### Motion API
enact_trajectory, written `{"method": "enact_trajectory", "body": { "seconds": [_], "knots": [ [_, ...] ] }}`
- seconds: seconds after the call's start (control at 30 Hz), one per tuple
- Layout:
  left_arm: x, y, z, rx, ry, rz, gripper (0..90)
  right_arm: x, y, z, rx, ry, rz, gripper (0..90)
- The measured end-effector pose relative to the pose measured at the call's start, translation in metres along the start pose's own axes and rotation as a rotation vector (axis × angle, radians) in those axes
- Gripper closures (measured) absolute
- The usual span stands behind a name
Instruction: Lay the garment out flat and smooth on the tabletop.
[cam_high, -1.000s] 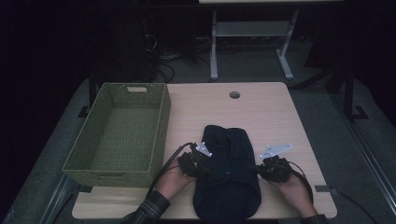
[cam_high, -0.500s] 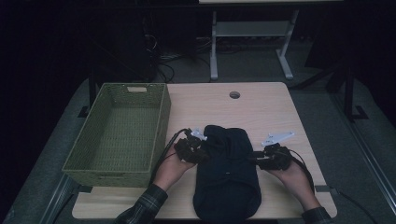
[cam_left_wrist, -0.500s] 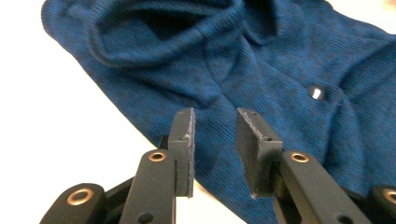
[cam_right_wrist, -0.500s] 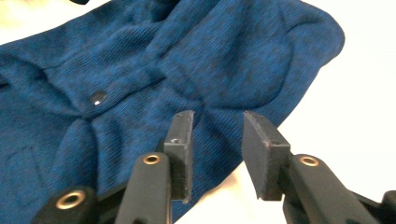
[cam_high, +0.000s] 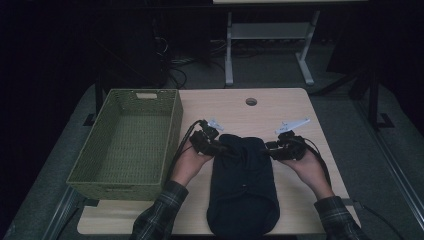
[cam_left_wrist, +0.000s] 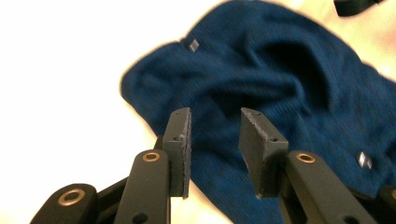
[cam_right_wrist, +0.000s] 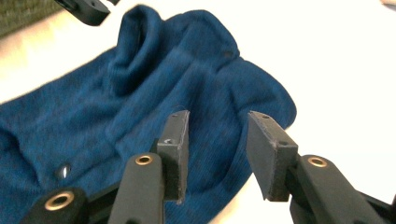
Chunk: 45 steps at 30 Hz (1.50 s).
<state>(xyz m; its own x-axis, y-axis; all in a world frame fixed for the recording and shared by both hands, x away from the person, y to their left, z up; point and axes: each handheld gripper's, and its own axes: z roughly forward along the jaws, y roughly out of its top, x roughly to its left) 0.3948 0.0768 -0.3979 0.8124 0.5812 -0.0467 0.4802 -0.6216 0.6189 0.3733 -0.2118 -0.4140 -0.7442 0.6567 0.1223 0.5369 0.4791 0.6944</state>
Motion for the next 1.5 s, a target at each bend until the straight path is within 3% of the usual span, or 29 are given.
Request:
{"method": "enact_trajectory", "body": {
  "seconds": [0.23,0.47,0.7,0.77,1.13,1.33,1.5],
  "knots": [
    [0.019,0.017,0.010,-0.001,0.025,-0.012,63.8,-0.015,0.017,0.006,-0.013,-0.011,-0.002,59.1],
    [0.043,0.022,0.032,0.017,0.045,-0.035,63.1,-0.034,0.026,0.023,0.018,-0.033,0.014,58.9],
    [0.058,0.018,0.056,0.020,0.010,-0.065,62.4,-0.046,0.027,0.042,0.023,-0.042,0.041,58.4],
    [0.059,0.016,0.062,0.024,-0.004,-0.068,62.1,-0.050,0.026,0.046,0.019,-0.046,0.050,58.5],
    [0.058,0.012,0.073,0.073,-0.009,-0.008,66.5,-0.065,0.016,0.062,0.044,-0.027,0.099,59.0],
    [0.059,0.012,0.074,0.085,-0.018,-0.020,68.6,-0.066,0.010,0.069,0.071,-0.003,0.103,62.5],
    [0.060,0.010,0.075,0.073,-0.047,-0.046,72.9,-0.065,0.009,0.071,0.065,0.012,0.119,74.1]
  ]
}}
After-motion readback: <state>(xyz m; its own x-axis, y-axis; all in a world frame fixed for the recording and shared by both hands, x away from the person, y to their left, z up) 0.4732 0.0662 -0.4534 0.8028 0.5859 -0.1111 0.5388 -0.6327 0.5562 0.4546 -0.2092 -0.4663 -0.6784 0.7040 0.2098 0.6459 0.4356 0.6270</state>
